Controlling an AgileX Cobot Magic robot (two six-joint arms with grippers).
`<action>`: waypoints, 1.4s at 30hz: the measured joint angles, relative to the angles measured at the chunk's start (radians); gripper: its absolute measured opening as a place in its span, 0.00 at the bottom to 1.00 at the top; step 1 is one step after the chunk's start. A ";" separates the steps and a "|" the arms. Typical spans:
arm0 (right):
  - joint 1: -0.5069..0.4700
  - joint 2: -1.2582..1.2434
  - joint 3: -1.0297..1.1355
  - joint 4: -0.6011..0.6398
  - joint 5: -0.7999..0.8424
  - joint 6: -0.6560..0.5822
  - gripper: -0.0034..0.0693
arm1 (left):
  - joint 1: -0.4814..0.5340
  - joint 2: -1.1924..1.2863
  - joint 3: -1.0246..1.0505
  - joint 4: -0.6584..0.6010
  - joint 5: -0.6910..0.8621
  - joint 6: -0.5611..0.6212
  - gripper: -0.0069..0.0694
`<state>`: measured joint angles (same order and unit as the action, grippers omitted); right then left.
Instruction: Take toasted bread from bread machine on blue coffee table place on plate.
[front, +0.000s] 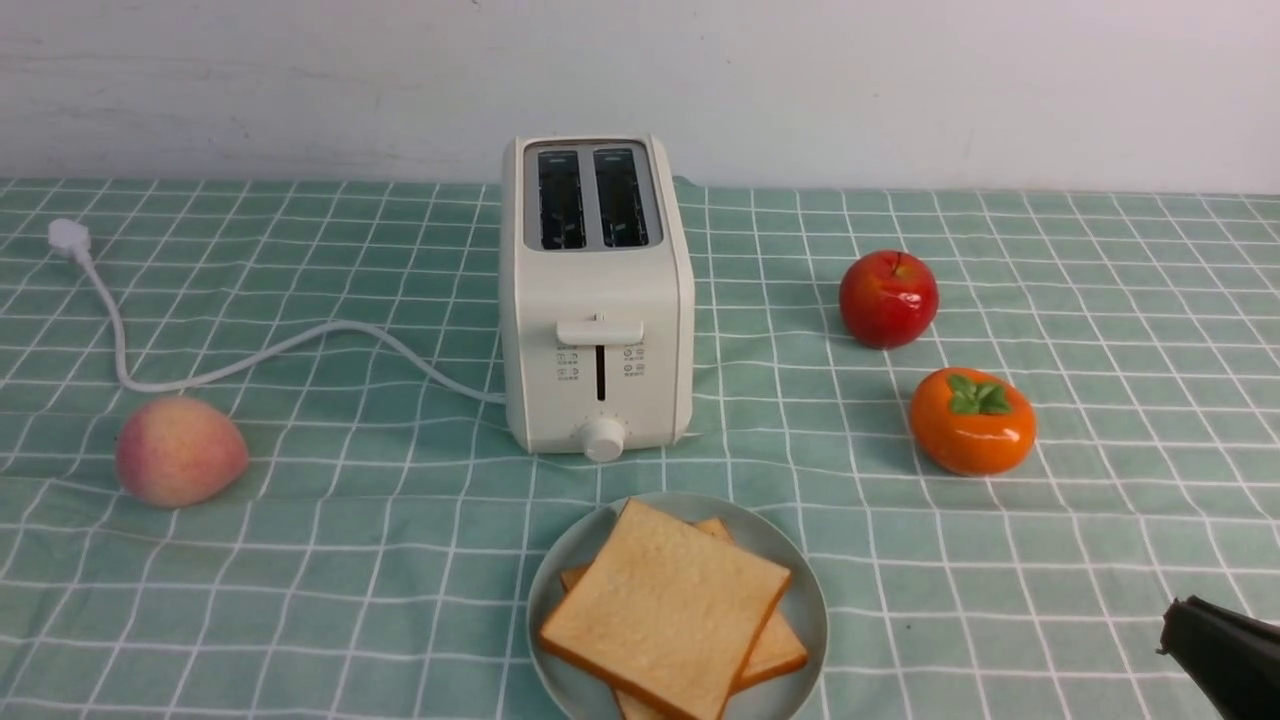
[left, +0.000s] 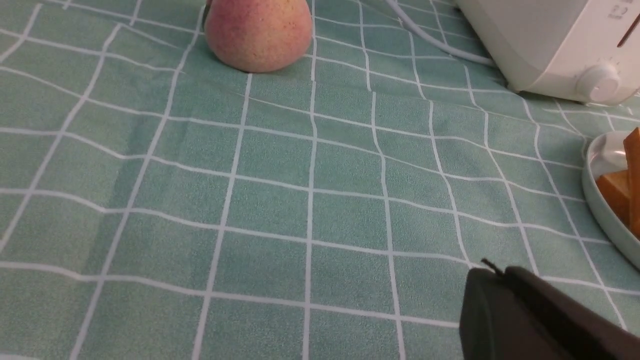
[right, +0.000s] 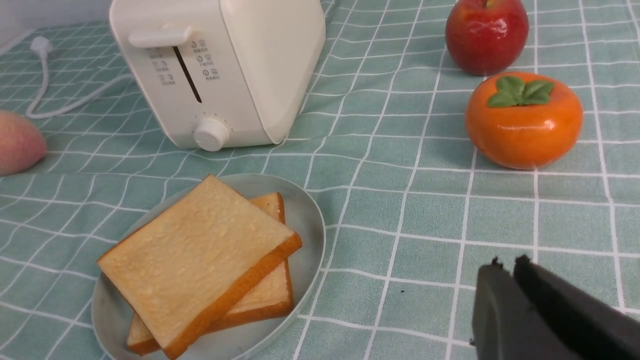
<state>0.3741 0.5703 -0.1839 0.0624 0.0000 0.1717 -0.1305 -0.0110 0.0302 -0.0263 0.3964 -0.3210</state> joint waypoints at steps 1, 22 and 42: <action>0.000 0.000 0.000 0.000 0.000 0.000 0.10 | 0.000 0.000 0.000 0.000 0.001 0.000 0.10; -0.014 -0.018 0.000 0.000 0.000 0.000 0.14 | 0.058 0.000 0.000 0.000 0.001 -0.001 0.13; -0.332 -0.259 0.046 -0.179 0.287 -0.111 0.17 | 0.058 0.000 0.000 0.000 0.001 -0.004 0.16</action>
<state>0.0420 0.3110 -0.1378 -0.1162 0.2872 0.0610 -0.0725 -0.0110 0.0302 -0.0263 0.3975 -0.3253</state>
